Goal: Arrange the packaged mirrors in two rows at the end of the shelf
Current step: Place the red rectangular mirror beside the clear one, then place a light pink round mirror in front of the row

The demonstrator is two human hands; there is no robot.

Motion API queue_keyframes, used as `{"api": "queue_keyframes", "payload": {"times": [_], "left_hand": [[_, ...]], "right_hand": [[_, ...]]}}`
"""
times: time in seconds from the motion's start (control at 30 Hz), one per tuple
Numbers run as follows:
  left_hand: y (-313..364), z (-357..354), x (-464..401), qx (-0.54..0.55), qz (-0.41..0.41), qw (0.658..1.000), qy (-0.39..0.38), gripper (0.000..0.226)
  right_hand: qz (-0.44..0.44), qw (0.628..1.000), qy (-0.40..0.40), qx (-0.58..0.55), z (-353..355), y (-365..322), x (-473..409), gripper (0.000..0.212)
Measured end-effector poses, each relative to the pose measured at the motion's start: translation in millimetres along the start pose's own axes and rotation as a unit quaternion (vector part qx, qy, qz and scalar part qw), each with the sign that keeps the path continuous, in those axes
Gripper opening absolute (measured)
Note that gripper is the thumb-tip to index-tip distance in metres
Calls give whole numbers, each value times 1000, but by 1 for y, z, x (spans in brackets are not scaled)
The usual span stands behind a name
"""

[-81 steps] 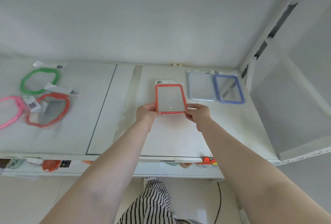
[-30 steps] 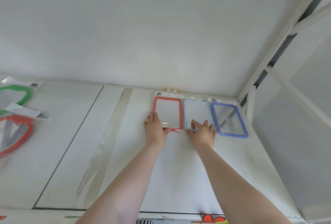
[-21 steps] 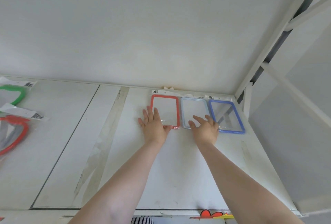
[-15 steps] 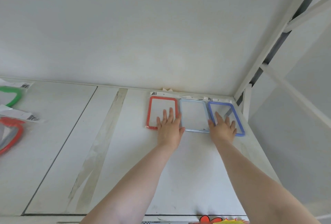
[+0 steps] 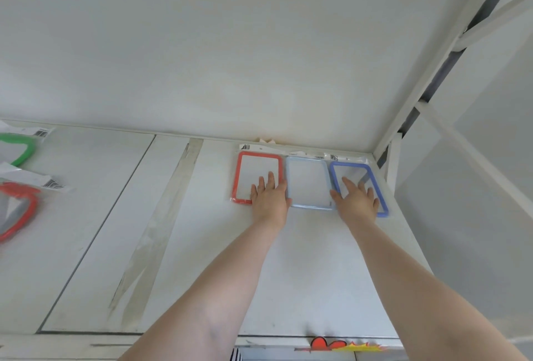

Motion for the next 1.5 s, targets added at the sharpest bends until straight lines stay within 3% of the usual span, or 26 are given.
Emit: {"api": "queue_keyframes", "payload": {"times": [0.17,0.3,0.5,0.77,1.5], "left_hand": [[3,37,21,16,-13,1000,-3,39],[-20,79,63,17,-17,1000,5,41],[-91,127,133,-7,84,996,-5,48],[-173,174,211,-24,147,989,3,53],[-495,296,387,-12,228,972,55,56]], "right_hand": [[35,999,-25,-33,20,-26,24,52],[132,989,-66,-27,29,-65,72,43],[274,947,-160,-47,18,-138,151,43],[374,907,-190,39,10,-210,225,46],[398,888,-226,30,-109,-445,475,45]]}}
Point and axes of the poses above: each hand's wrist, its own x-axis away from the middle knuckle, its own z-axis out of the back of the hand, y = z × x, the point moved 2 cm from there along -x, towards the middle knuckle, and after that the axes turned 2 degrees about z, right-handed, at the moved point
